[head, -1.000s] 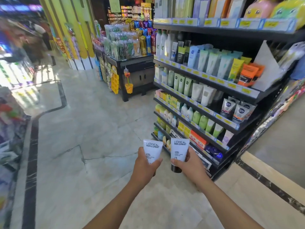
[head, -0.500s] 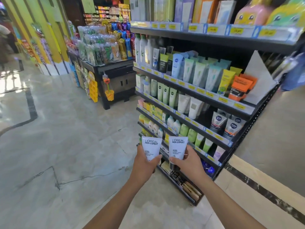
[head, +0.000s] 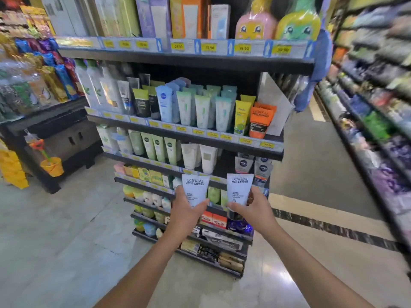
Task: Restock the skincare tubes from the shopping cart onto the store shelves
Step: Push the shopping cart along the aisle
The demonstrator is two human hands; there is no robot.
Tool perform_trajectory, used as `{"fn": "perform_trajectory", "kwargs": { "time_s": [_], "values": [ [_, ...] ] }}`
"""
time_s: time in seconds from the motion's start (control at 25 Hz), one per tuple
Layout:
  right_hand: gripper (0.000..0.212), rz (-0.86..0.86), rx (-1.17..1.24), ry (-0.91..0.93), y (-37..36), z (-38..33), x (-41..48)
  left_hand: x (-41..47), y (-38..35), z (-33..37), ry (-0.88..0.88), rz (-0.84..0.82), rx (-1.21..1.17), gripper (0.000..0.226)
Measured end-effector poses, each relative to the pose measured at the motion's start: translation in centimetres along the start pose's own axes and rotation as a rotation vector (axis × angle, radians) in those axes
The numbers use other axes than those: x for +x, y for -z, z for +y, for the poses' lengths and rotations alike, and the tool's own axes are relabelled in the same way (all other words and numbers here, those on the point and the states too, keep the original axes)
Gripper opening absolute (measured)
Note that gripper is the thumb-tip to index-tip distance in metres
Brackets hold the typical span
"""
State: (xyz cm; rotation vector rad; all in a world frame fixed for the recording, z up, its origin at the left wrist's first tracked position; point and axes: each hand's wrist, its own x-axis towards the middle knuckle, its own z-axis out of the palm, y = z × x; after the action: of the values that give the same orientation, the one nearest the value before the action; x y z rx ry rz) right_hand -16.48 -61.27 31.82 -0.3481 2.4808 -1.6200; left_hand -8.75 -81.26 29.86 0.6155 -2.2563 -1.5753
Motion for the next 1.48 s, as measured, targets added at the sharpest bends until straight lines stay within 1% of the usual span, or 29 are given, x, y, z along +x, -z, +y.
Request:
{"fn": "perform_trajectory", "kwargs": {
  "time_s": [0.12,0.28,0.4,0.52,0.6,0.72,0.84,0.92,1.04,1.24,1.48],
  "values": [
    [0.061,0.092,-0.002,0.002,3.1,-0.5,1.8,2.3,-1.9,1.3,-0.074,-0.079,-0.009,0.049],
    [0.06,0.219,0.017,0.036,8.0,-2.3,5.0,5.0,-4.8,3.0,-0.148,-0.169,-0.04,0.053],
    [0.061,0.323,0.048,0.072,11.7,-4.2,8.4,6.7,-6.8,4.2,-0.178,-0.167,-0.031,0.052],
    [0.061,0.394,0.073,0.12,14.9,-5.5,12.9,8.1,-8.5,5.8,-0.163,-0.153,-0.041,0.047],
    [0.061,0.411,0.071,0.138,16.2,-5.6,15.9,8.9,-9.4,6.4,-0.144,-0.156,-0.063,0.044],
    [0.061,0.439,0.052,0.147,17.1,-4.8,19.7,9.9,-10.4,6.9,-0.132,-0.119,-0.082,0.045],
    [0.058,0.449,-0.014,0.148,17.2,-3.2,22.6,10.8,-11.5,7.1,-0.119,-0.078,-0.071,0.046],
    [0.06,0.442,-0.049,0.142,17.1,-2.2,23.9,11.2,-11.9,7.3,-0.103,-0.054,-0.058,0.047],
    [0.063,0.441,-0.091,0.162,16.4,-1.4,24.7,11.4,-12.2,7.3,-0.095,-0.044,-0.046,0.05],
    [0.068,0.447,-0.167,0.252,15.7,-1.3,24.9,11.3,-12.5,7.3,-0.098,-0.033,-0.035,0.051],
    [0.069,0.389,-0.106,0.212,15.9,-1.4,24.4,10.5,-11.9,7.5,-0.124,-0.064,-0.038,0.05]
  ]
}}
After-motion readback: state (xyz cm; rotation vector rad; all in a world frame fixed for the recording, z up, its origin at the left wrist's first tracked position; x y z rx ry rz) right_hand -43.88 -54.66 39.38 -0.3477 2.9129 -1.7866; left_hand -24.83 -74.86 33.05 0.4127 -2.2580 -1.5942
